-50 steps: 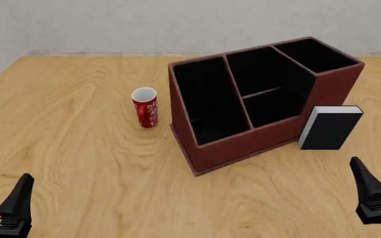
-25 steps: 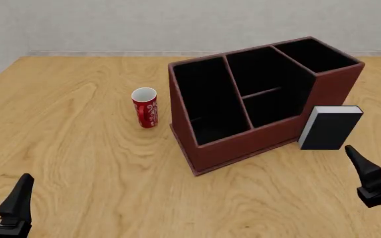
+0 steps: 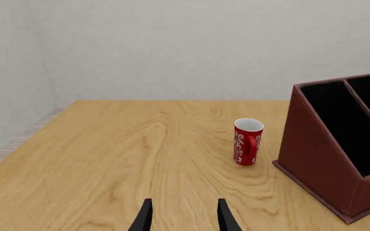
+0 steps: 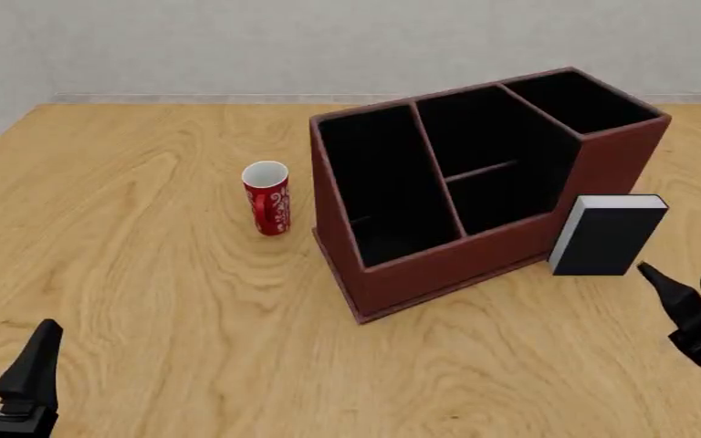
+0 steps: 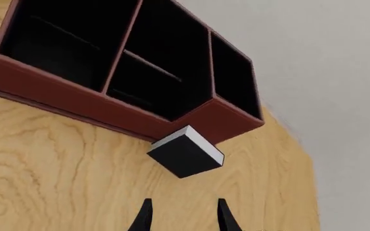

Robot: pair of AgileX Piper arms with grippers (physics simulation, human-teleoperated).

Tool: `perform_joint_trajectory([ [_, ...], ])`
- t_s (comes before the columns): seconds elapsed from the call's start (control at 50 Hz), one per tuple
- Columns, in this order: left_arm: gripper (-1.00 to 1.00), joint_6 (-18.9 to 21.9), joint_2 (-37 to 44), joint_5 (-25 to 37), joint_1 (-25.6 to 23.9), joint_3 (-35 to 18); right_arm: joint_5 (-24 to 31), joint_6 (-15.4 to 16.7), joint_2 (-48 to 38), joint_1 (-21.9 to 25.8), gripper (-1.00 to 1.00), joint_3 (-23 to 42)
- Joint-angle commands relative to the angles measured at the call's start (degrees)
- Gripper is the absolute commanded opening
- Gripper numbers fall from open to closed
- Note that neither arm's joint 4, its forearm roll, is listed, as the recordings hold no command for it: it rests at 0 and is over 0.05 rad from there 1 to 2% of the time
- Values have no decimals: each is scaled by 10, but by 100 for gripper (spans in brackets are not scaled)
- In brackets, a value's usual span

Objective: Pick up the book and place it in the left compartment of the caddy.

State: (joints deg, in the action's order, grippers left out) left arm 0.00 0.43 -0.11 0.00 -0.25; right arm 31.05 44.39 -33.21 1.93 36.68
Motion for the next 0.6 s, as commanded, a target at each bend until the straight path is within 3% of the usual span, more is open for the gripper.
perform_joint_trajectory([
  [0.02,100,0,0,0,0,0,60,85,-23,-5,100,25],
  [0.3,100,0,0,0,0,0,123,154,-46,-17,100,78],
  [0.6,100,0,0,0,0,0,169,203,-62,-14,100,107],
])
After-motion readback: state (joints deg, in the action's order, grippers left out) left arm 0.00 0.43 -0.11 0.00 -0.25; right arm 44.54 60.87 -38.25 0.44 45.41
